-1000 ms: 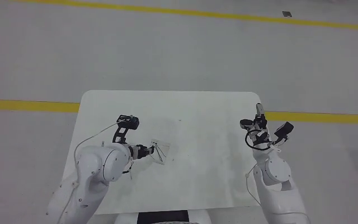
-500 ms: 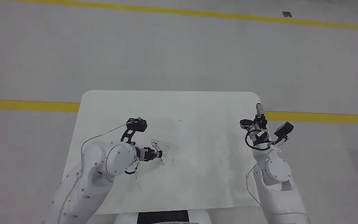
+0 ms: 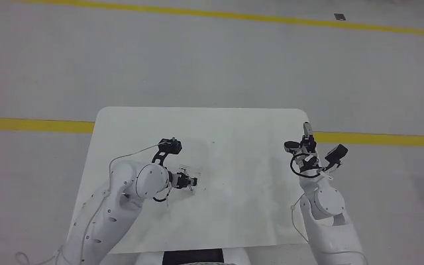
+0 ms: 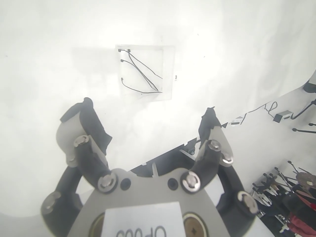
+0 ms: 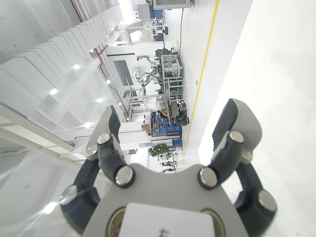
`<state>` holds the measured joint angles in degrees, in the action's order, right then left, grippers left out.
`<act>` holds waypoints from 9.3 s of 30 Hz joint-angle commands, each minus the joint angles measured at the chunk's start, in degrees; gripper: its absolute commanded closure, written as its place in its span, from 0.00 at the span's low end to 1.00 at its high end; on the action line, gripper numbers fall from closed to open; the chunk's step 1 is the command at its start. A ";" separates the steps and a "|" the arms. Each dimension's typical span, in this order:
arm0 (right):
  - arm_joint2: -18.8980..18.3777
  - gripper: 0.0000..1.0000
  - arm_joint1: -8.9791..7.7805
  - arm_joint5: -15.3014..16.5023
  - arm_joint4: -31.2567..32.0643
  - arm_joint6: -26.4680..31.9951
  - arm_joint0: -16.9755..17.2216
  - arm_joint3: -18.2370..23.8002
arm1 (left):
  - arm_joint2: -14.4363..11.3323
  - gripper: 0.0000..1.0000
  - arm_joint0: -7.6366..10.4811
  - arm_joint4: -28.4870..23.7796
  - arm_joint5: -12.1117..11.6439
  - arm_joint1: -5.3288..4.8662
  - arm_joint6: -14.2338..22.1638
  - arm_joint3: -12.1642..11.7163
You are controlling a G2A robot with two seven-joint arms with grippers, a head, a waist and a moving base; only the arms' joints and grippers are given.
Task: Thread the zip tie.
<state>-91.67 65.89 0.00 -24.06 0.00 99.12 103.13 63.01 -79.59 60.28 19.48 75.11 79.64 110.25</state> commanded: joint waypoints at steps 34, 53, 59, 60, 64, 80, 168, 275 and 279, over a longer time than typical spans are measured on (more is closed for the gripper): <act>0.00 0.00 0.00 0.00 0.00 0.00 0.00 0.00 | -3.23 0.52 3.18 -3.20 0.00 1.70 -0.78 -5.43; 0.00 0.00 0.00 0.00 0.00 0.00 0.00 0.00 | -6.17 0.64 7.30 -4.76 0.00 2.61 -3.26 -15.54; 0.00 0.00 0.00 0.00 0.00 0.00 0.00 0.00 | -6.48 0.67 7.96 -2.64 0.00 2.75 -3.35 -16.69; 0.00 0.00 0.00 0.00 0.00 0.00 0.00 0.00 | -6.46 0.67 8.04 -1.79 0.00 2.77 -3.35 -16.78; 0.00 0.00 0.00 0.00 0.00 0.00 0.00 0.00 | -6.22 0.65 7.90 0.53 0.00 3.01 -3.64 -16.68; 0.00 0.00 0.00 0.00 0.00 0.00 0.00 0.00 | -5.12 0.65 6.94 5.60 0.00 4.94 -2.86 -15.39; 0.00 0.00 0.00 0.00 0.00 0.00 0.00 0.00 | -2.34 1.00 4.64 14.59 0.00 10.69 -1.63 -18.02; 0.00 0.00 0.00 0.00 0.00 0.00 0.00 0.00 | 0.26 1.00 15.64 -78.68 -38.96 -22.68 0.00 -27.81; 0.00 0.00 0.00 0.00 0.00 0.00 0.00 0.00 | 0.26 1.00 15.64 -78.68 -38.96 -22.68 0.00 -27.81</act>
<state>-91.67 65.89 0.00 -24.06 0.00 99.12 103.13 63.27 -63.95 -18.40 -19.48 52.42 79.64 82.44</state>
